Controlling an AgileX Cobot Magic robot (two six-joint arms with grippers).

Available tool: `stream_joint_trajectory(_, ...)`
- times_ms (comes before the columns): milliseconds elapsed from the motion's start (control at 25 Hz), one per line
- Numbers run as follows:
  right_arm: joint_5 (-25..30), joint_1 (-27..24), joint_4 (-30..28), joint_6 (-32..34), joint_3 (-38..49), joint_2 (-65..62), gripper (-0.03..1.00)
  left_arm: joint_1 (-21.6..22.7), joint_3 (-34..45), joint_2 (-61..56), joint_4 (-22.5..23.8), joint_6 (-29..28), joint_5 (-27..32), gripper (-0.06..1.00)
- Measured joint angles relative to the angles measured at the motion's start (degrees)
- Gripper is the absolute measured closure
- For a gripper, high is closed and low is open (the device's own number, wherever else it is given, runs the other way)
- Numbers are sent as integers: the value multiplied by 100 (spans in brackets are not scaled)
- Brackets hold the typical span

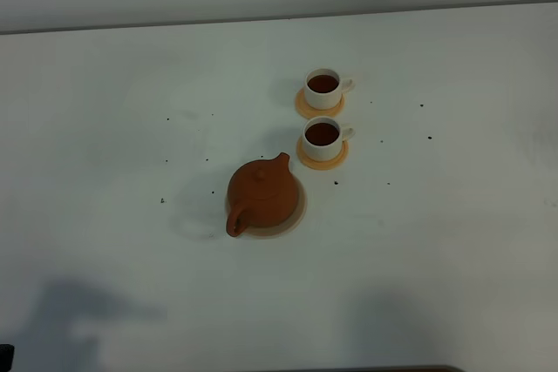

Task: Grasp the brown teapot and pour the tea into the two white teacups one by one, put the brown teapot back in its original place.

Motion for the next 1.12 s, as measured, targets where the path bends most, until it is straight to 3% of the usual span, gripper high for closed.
stream_joint_trajectory(320,0,0,0,0,0,0,73,1814,7,-14,4,0,0,54)
stream_joint_trajectory(480,0,0,0,0,0,0,73,2378,7,-45,11,0,0,54)
stream_joint_trajectory(1120,0,0,0,0,0,0,73,2506,7,-1209,11,6,0,54)
